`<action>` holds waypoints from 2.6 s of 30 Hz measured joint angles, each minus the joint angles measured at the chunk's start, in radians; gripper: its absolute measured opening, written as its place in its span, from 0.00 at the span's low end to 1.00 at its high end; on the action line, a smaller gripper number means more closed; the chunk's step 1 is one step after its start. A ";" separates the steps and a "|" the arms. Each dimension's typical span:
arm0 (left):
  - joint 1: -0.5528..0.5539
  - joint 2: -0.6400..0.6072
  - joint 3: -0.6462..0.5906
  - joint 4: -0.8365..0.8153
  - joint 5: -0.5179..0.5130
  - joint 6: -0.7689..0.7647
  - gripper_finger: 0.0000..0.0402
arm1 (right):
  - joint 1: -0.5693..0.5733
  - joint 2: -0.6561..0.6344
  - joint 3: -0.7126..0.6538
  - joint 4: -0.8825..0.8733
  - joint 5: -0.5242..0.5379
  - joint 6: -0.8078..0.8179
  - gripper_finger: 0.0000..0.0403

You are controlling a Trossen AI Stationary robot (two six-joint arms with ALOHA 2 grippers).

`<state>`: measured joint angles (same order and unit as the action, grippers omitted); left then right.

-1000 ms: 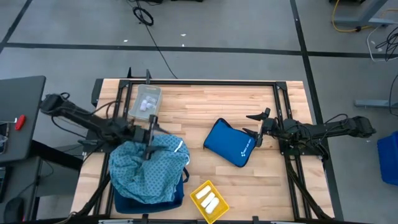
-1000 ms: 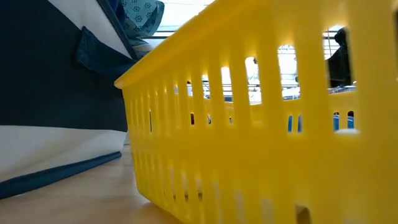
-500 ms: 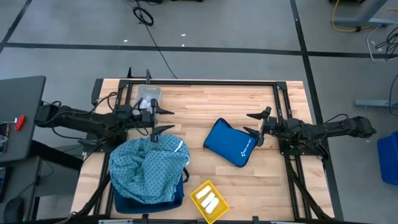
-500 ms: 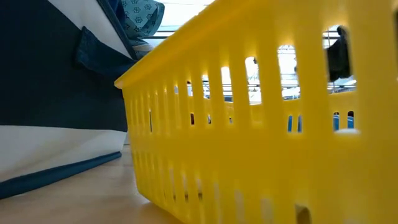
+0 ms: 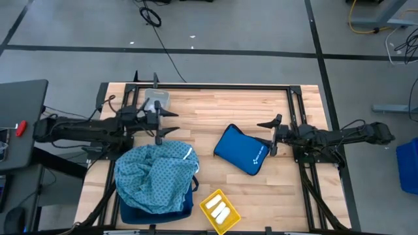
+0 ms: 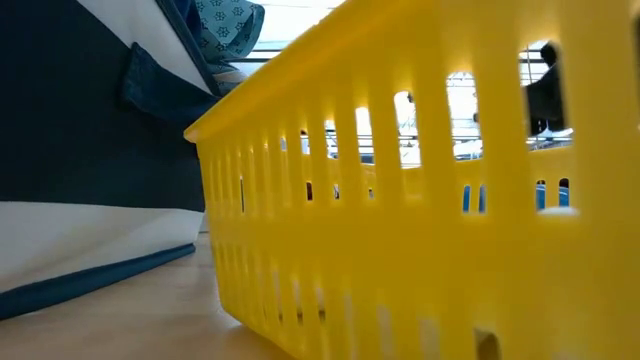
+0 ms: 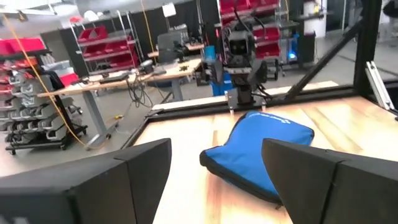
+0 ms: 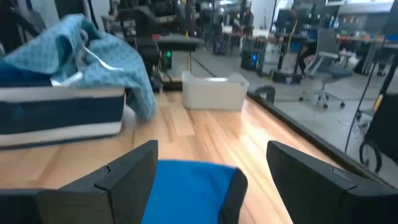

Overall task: Pick & place medical supplies in basket/bin
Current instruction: Return to Home Position

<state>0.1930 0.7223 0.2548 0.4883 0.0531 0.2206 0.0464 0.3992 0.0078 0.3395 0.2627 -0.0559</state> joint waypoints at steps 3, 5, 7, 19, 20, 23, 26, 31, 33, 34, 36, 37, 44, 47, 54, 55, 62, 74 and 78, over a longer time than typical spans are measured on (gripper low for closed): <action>0.046 -0.044 -0.076 0.094 0.024 -0.022 0.64 | -0.013 0.000 0.000 -0.022 -0.002 0.023 0.77; 0.076 -0.075 -0.136 0.168 0.028 -0.040 0.64 | -0.023 0.000 0.000 -0.025 -0.012 0.026 0.77; 0.104 -0.099 -0.184 0.219 0.034 -0.054 0.64 | -0.032 0.000 0.000 -0.025 -0.029 0.026 0.77; 0.285 -0.144 -0.229 0.083 0.172 -0.079 0.64 | -0.157 0.000 0.000 -0.062 -0.154 0.015 0.77; 0.300 -0.145 -0.229 0.083 0.188 -0.082 0.64 | -0.176 0.000 0.000 -0.059 -0.155 0.002 0.77; 0.335 -0.144 -0.229 0.097 0.221 -0.110 0.64 | -0.237 -0.001 0.000 -0.047 -0.165 -0.025 0.77; 0.346 -0.144 -0.229 0.183 0.272 -0.188 0.64 | -0.293 -0.001 0.000 -0.036 -0.234 -0.017 0.77; 0.301 -0.150 -0.229 0.310 0.295 -0.314 0.64 | -0.349 -0.001 0.000 -0.028 -0.327 0.031 0.77; 0.265 -0.169 -0.229 0.343 0.279 -0.325 0.64 | -0.356 0.000 0.000 -0.029 -0.341 0.042 0.77; 0.246 -0.180 -0.228 0.337 0.265 -0.323 0.64 | -0.359 0.000 0.000 -0.029 -0.343 0.046 0.77; 0.209 -0.206 -0.228 0.297 0.234 -0.312 0.64 | -0.359 0.000 0.000 -0.029 -0.343 0.052 0.77; 0.194 -0.222 -0.228 0.267 0.218 -0.305 0.64 | -0.359 0.000 0.000 -0.030 -0.343 0.052 0.77; 0.164 -0.370 -0.229 -0.033 0.176 -0.287 0.64 | -0.358 0.000 0.000 -0.046 -0.343 0.054 0.77; 0.164 -0.458 -0.229 -0.174 0.120 -0.286 0.64 | -0.358 0.000 0.000 -0.052 -0.342 0.065 0.77; 0.164 -0.704 -0.161 -0.493 0.028 -0.257 0.64 | -0.358 0.000 0.000 -0.054 -0.341 0.067 0.77; 0.164 -0.723 -0.157 -0.522 0.004 -0.257 0.64 | -0.358 0.000 0.000 -0.054 -0.340 0.067 0.77; 0.133 -0.711 -0.196 -0.466 -0.113 -0.266 0.64 | -0.361 -0.001 0.000 -0.045 -0.315 0.062 0.77; 0.015 -0.705 -0.246 -0.352 -0.182 -0.211 0.64 | -0.360 -0.001 0.000 -0.043 -0.313 0.068 0.77; -0.020 -0.705 -0.246 -0.414 -0.183 -0.210 0.64 | -0.360 -0.001 0.000 -0.042 -0.313 0.068 0.77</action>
<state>0.1735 0.0173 0.0086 0.0743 -0.1299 0.0109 -0.3138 0.3985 0.0078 0.2974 -0.0505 0.0116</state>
